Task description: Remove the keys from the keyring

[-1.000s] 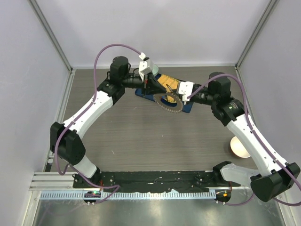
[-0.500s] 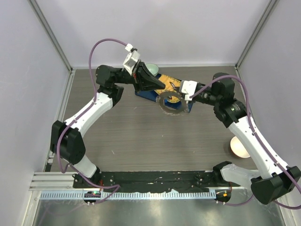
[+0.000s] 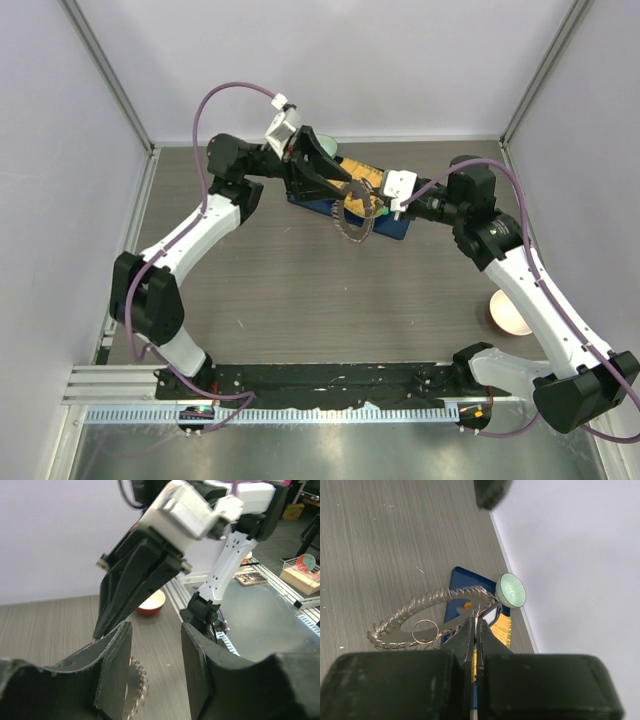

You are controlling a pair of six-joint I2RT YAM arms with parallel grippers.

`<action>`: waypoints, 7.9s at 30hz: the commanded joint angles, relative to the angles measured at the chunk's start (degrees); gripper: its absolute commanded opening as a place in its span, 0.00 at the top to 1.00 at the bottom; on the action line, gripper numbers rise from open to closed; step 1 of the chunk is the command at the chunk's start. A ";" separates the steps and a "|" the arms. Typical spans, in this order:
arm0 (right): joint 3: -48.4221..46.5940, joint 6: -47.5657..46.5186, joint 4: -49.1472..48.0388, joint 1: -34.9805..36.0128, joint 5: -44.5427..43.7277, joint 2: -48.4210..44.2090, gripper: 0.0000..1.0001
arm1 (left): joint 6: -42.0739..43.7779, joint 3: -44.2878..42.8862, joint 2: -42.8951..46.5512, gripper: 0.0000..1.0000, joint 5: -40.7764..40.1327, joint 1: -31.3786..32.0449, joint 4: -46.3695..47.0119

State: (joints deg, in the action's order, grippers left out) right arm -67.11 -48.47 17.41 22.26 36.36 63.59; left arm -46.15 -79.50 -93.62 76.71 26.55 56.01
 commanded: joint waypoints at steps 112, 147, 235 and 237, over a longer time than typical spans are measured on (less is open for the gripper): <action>1.81 1.62 -3.35 -0.20 -1.20 -5.23 0.99 | 77.45 -21.57 0.80 1.00 -28.64 10.64 -85.98; 3.39 3.73 -5.63 -0.20 0.91 -3.74 0.99 | 50.37 -6.63 7.32 1.00 -9.82 5.53 -48.63; 6.55 9.44 -8.88 -1.34 7.32 -6.64 0.99 | 17.68 6.20 12.85 1.00 -13.59 5.62 -17.42; 6.64 10.75 -9.67 -1.34 7.59 -6.55 0.99 | 17.67 8.57 14.34 1.00 -15.87 5.97 -18.64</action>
State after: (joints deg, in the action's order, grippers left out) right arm -60.77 -40.27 5.15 22.26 45.41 56.86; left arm -24.45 -72.34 -85.34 63.86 31.44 30.81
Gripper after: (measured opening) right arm 0.023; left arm 0.011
